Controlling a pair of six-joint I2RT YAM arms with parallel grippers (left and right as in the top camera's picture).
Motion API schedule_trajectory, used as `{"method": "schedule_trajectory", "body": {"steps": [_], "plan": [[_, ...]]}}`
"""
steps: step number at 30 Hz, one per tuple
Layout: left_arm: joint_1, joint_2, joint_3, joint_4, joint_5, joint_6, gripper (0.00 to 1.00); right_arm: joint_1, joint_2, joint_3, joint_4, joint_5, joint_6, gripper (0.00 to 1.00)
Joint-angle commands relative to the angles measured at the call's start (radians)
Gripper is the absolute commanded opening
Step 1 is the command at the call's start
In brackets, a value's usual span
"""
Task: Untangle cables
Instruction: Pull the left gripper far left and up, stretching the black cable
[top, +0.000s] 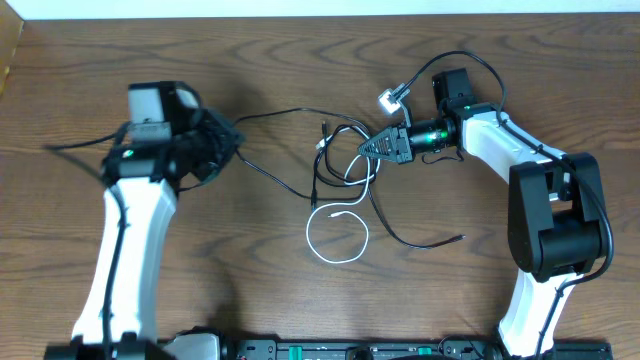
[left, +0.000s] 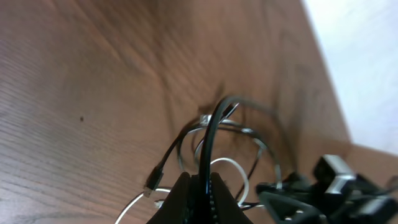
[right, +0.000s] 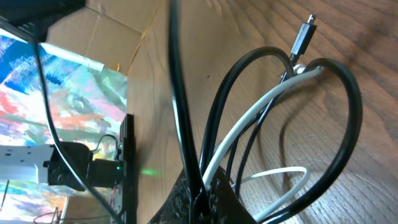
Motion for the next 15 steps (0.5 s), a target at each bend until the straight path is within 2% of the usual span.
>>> {"method": "schedule_trajectory", "body": {"steps": [1,6,7,8,13,15], "plan": [[-0.036,0.072,0.016,-0.001,-0.018,0.039,0.08,-0.006,-0.010,-0.001,-0.003,-0.011,0.005,0.01],[-0.060,0.150,0.016,0.012,-0.016,0.072,0.08,-0.006,-0.010,-0.001,-0.002,-0.011,0.012,0.01],[-0.059,0.151,0.018,0.011,-0.017,0.089,0.12,-0.006,-0.010,-0.001,-0.002,-0.011,0.011,0.01],[-0.058,0.150,0.022,0.011,-0.018,0.108,0.17,-0.006,-0.010,-0.001,-0.002,-0.011,0.012,0.01],[-0.058,0.128,0.095,-0.040,-0.028,0.174,0.66,-0.006,-0.010,-0.001,-0.003,-0.011,0.012,0.01],[-0.059,0.123,0.126,-0.087,-0.066,0.174,0.73,-0.006,-0.010,-0.001,-0.003,-0.011,0.012,0.01]]}}
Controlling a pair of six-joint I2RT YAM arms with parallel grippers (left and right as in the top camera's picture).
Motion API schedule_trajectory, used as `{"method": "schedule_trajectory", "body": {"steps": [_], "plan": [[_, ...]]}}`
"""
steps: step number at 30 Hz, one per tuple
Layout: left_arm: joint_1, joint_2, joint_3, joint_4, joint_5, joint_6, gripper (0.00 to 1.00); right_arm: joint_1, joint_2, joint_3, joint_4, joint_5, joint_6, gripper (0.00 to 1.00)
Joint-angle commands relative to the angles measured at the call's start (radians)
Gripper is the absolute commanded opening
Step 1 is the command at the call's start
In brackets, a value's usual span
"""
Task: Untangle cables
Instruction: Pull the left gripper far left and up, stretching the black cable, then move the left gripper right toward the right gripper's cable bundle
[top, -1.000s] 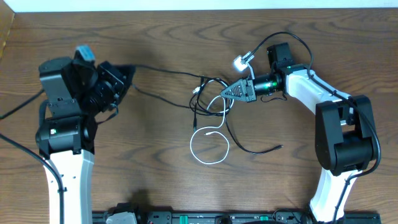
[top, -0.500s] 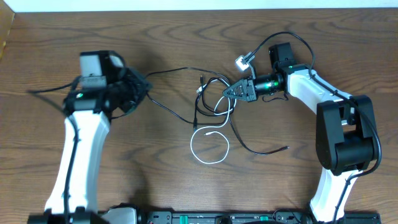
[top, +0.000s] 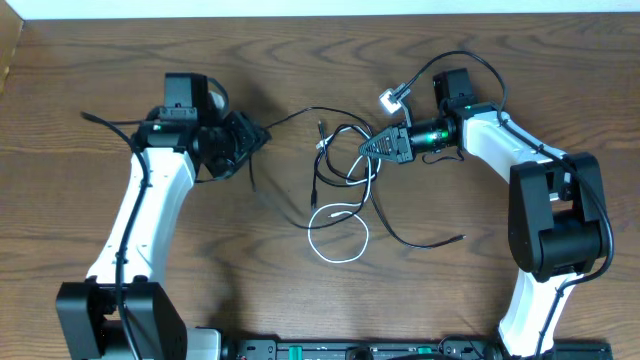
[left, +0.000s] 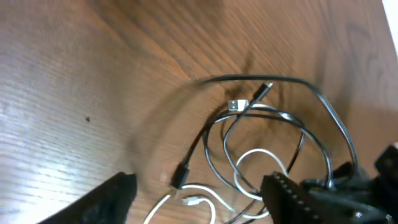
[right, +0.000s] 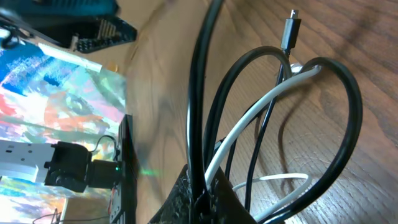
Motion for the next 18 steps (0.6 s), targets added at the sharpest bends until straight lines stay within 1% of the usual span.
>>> {"method": "schedule_trajectory", "body": {"steps": [1,7,9,10,12,13,18], "plan": [[-0.002,-0.034,0.080,-0.054,-0.071,0.041,0.73,-0.003,-0.010,-0.001,-0.001,-0.018,0.008,0.01],[-0.011,-0.033,0.088,-0.191,-0.145,0.038,0.73,-0.003,-0.010,-0.001,-0.001,-0.018,0.008,0.01],[-0.031,-0.033,0.088,-0.235,-0.178,0.057,0.57,-0.003,-0.010,-0.001,-0.001,-0.018,0.008,0.01],[-0.050,-0.032,0.084,-0.245,-0.181,0.098,0.51,-0.003,-0.010,-0.001,-0.001,-0.018,0.008,0.01],[-0.089,-0.032,0.072,-0.247,-0.181,0.176,0.50,-0.003,-0.010,-0.001,-0.001,-0.018,0.008,0.01],[-0.109,-0.032,0.065,-0.247,-0.181,0.197,0.50,-0.003,-0.010,-0.001,-0.001,-0.018,0.011,0.01],[-0.222,-0.029,0.016,-0.247,-0.181,0.236,0.50,-0.003,-0.010,-0.001,-0.001,-0.019,0.012,0.01]]}}
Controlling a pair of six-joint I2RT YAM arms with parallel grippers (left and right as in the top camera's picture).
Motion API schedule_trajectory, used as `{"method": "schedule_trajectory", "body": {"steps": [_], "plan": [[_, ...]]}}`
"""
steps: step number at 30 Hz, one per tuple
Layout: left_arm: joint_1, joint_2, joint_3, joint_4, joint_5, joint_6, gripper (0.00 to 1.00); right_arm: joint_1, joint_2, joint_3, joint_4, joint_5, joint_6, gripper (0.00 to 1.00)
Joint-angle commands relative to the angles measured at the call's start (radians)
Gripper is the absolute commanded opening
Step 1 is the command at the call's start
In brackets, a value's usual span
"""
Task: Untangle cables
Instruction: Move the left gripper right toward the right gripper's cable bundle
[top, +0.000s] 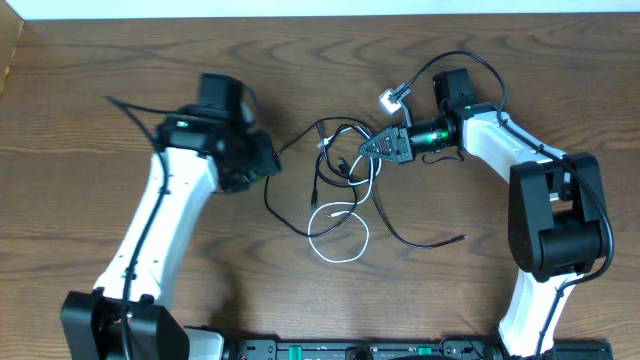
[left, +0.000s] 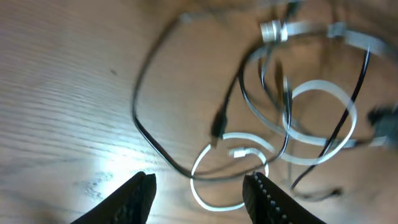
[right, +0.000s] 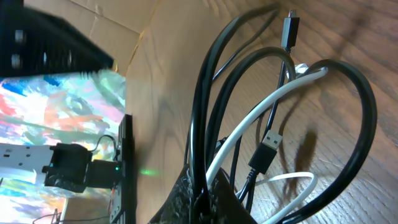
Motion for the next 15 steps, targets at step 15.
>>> {"method": "schedule_trajectory", "body": {"steps": [15], "plan": [[-0.339,0.013,-0.225,0.248,-0.011,0.093,0.39,-0.003,-0.010,-0.001,0.000,-0.019,0.019,0.01]]}}
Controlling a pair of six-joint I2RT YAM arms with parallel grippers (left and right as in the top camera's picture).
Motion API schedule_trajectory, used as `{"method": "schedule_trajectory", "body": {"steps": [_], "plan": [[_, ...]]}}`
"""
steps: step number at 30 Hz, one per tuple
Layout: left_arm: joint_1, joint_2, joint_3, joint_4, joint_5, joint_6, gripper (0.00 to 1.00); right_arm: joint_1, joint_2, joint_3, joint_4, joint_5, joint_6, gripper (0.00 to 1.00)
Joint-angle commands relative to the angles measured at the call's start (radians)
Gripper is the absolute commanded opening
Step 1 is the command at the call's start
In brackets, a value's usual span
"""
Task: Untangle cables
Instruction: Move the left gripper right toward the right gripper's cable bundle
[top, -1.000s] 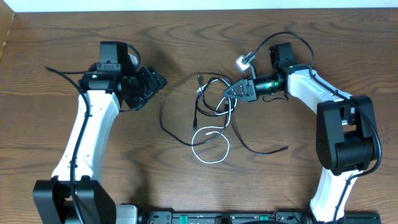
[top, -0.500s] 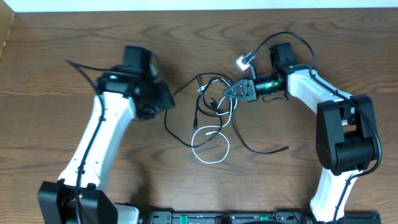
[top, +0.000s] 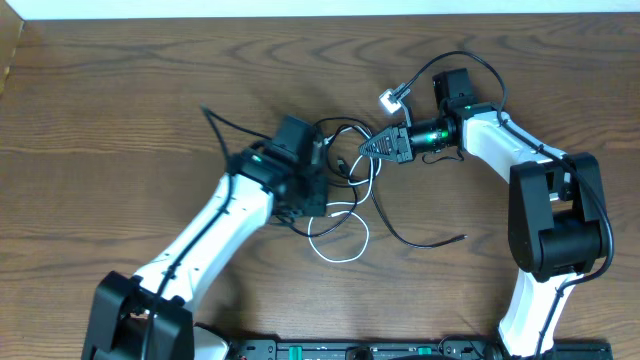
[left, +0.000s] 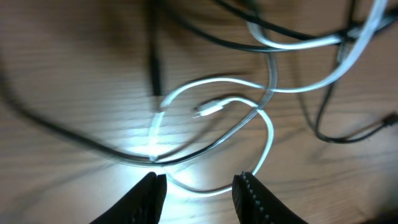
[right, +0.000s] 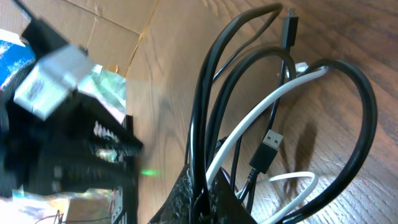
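Note:
A knot of black cables (top: 345, 150) and a white cable (top: 337, 232) lies mid-table. My right gripper (top: 368, 146) is shut on a black cable loop (right: 205, 124), with the white strand (right: 261, 112) and a USB plug (right: 266, 146) beside its fingers. My left gripper (top: 308, 205) hangs open over the white cable loop (left: 249, 118); nothing sits between its fingers (left: 149, 196). A black strand (left: 93, 149) runs under the loop.
A long black cable end (top: 430, 240) trails to the right of the white loop. A grey connector (top: 392, 99) sits near the right wrist. Wooden table (top: 100, 100) stretches to the left; cardboard and a colourful sheet (right: 62, 124) show beyond.
My left arm has moved right and forward, from beside the tangle's left edge to directly over the white loop. It stays open. The right gripper has not moved.
At first my left gripper was shut on a black cable at the far left, pulling it taut from the tangle. Then it stood open, the cable slack on the table. It has since come rightward to the white loop. The right gripper has held its loop throughout.

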Motion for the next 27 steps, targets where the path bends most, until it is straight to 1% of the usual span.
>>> {"method": "schedule_trajectory", "body": {"steps": [1,3,4,10,14,15,20,27], "plan": [[-0.060,0.010,-0.024,0.075,-0.010,0.025,0.38,-0.003,-0.010,-0.001,-0.001,-0.021,0.006,0.01],[-0.091,0.021,-0.028,0.122,-0.034,0.027,0.33,-0.004,-0.010,-0.001,-0.001,-0.021,0.006,0.01],[-0.106,0.027,-0.028,0.140,-0.050,0.027,0.33,-0.004,-0.010,-0.001,-0.001,-0.021,0.006,0.01],[-0.196,0.087,-0.029,0.247,-0.118,0.027,0.33,-0.004,-0.010,-0.001,-0.001,-0.021,0.009,0.01],[-0.226,0.143,-0.029,0.314,-0.120,0.019,0.33,-0.004,-0.010,-0.001,-0.001,-0.021,0.014,0.01],[-0.229,0.161,-0.029,0.336,-0.123,0.019,0.33,-0.004,-0.010,-0.001,-0.001,-0.021,0.014,0.01],[-0.216,0.218,-0.029,0.370,-0.239,-0.136,0.30,-0.004,-0.010,-0.001,-0.001,-0.021,0.014,0.01],[-0.177,0.212,-0.029,0.358,-0.220,-0.146,0.30,-0.003,-0.010,-0.001,-0.001,-0.021,0.014,0.01]]}}
